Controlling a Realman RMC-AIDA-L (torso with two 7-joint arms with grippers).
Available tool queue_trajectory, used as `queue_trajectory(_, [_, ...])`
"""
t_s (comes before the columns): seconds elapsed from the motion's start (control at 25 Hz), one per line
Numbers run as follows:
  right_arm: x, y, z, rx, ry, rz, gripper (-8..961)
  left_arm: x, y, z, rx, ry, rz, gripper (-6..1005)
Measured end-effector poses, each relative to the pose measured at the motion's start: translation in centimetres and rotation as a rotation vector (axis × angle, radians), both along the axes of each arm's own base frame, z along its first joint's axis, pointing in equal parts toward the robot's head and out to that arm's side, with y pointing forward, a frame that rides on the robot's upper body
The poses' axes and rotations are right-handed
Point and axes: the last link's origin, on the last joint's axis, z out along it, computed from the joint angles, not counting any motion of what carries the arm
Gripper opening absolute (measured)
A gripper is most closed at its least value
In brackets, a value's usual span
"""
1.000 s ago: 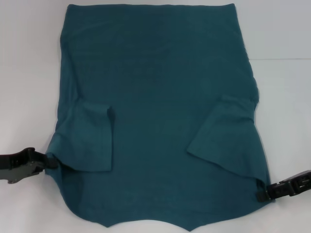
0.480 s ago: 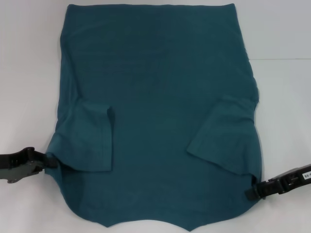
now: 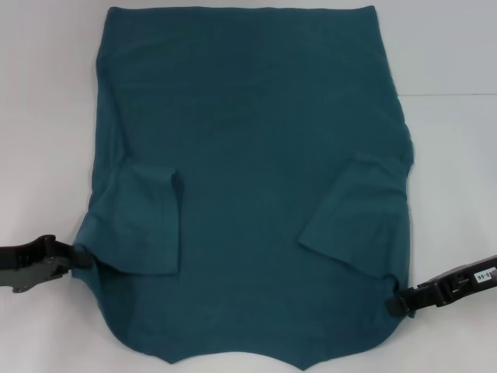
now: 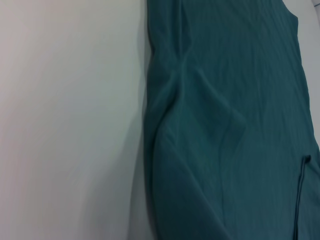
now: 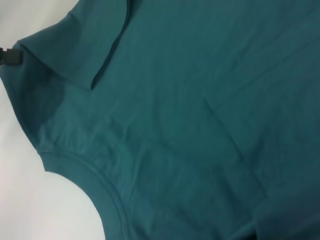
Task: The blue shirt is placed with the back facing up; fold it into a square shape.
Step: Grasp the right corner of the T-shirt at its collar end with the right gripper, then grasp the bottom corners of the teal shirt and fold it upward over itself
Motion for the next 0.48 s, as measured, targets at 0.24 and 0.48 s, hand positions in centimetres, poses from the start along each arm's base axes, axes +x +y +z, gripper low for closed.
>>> queue_trajectory(0.24, [0.0,0.03,0.15,0.001,-0.003,-0.002,373,-0.01,-0.02,-0.02,0.0,0.0,0.001,26])
queue_trajectory(0.48, [-0.14,-0.02,0.49,-0.002,0.01,-0.003,127,0.05,-0.03,0.03,-0.003,-0.002,-0.004,27])
